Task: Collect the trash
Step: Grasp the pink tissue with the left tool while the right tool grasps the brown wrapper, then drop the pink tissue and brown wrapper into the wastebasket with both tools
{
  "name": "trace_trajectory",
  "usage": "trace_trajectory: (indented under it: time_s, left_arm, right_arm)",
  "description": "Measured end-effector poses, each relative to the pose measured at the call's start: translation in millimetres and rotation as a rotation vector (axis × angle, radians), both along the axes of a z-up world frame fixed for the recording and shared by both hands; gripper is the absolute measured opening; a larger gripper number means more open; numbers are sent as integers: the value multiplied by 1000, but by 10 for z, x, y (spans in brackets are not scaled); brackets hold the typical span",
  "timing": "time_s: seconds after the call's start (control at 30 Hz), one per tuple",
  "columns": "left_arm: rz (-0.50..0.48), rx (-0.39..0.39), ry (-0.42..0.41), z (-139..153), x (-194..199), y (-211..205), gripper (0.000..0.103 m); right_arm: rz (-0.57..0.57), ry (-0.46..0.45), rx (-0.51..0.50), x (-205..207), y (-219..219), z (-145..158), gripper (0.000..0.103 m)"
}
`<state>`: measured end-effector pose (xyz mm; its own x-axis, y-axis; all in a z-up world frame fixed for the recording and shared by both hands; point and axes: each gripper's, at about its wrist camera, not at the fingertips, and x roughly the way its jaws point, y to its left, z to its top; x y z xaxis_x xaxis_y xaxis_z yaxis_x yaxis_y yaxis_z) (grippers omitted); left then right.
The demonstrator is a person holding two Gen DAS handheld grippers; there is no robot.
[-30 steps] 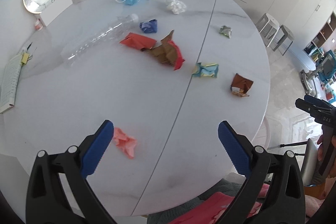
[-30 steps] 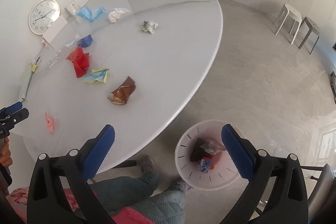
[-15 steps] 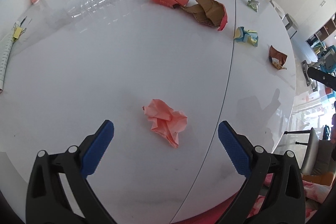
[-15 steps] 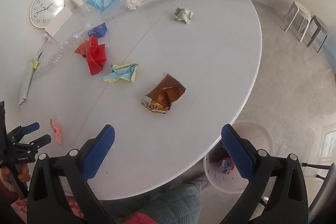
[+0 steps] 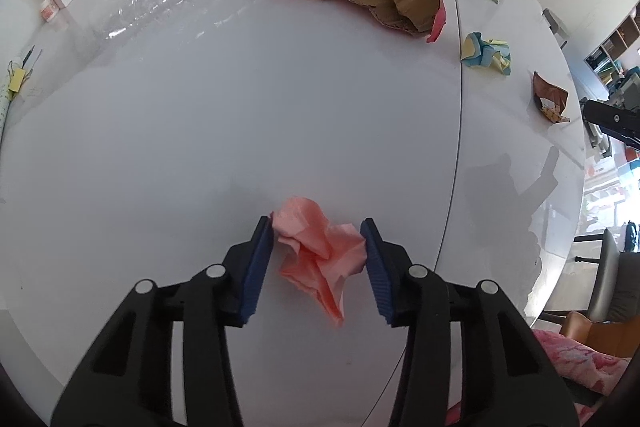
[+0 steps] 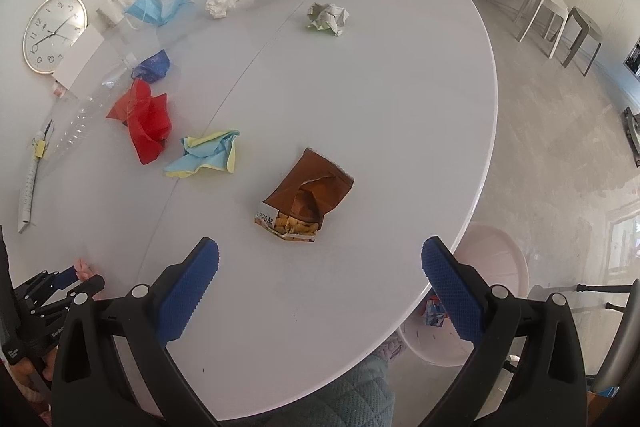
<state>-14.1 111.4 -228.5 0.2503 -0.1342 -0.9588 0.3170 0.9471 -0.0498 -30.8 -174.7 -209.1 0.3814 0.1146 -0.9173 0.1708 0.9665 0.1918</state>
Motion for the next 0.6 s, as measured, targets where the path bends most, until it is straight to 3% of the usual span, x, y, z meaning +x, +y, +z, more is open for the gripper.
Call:
trace_trajectory:
  time_s: [0.27, 0.47, 0.53, 0.6]
  left_arm:
    - [-78, 7, -60, 220, 84, -189, 38]
    - [-112, -10, -103, 463, 251, -318, 38]
    - [-127, -12, -109, 517, 303, -367, 38]
    - [-146, -11, -116, 553, 351, -443, 38]
  right_arm:
    - [-54, 37, -31, 214, 104, -215, 101]
    - [-20, 55, -103, 346, 188, -339, 71]
    - [2, 47, -142, 355, 206, -327, 52]
    - [6, 38, -144, 352, 172, -311, 45]
